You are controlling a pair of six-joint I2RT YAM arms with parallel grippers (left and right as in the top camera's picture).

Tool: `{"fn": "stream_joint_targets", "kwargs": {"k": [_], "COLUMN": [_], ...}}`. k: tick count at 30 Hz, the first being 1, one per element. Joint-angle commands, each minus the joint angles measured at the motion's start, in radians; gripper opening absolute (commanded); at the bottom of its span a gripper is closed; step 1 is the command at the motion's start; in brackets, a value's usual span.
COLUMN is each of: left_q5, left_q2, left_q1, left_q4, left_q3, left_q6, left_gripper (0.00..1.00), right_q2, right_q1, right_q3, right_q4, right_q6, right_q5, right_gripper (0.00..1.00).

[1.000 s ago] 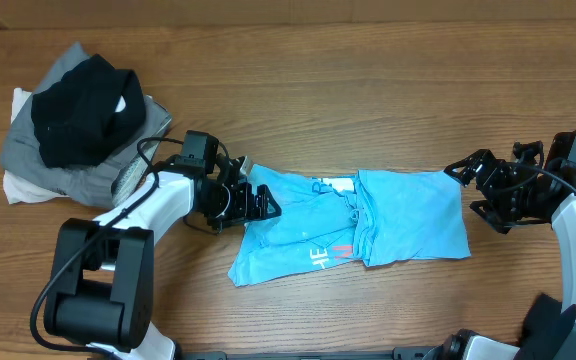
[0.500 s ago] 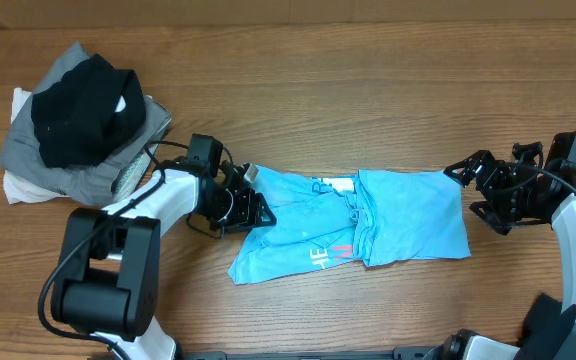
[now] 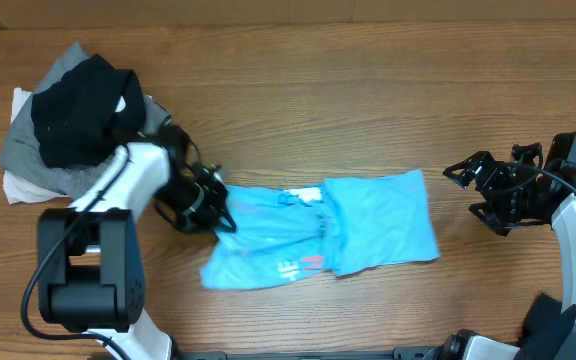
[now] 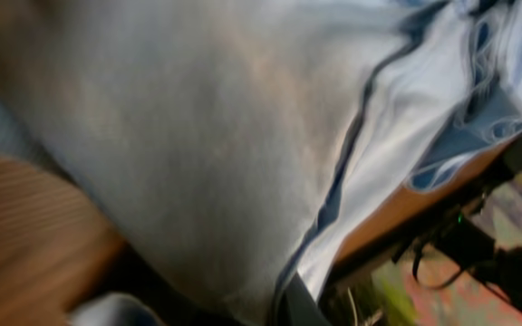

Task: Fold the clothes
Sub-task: 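Fold the left end rightward over the shirt with the left gripper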

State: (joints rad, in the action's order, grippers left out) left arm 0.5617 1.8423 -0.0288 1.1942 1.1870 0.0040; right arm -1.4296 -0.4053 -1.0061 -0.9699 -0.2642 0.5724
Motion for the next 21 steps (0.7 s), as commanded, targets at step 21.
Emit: {"fn": "stream_joint_targets", "kwargs": {"k": [21], "left_q5": [-0.201], "left_q2": [0.021], "left_q1": [-0.492], "left_q4": [0.009], "left_q3": [0.508], "left_q6": [-0.233], "left_gripper": [0.05], "right_q2": [0.008], "right_q1": [0.001], "right_q3": [-0.023], "right_q4": [0.017], "right_q6": [0.006], "right_q5": [0.006], "right_gripper": [1.00]}}
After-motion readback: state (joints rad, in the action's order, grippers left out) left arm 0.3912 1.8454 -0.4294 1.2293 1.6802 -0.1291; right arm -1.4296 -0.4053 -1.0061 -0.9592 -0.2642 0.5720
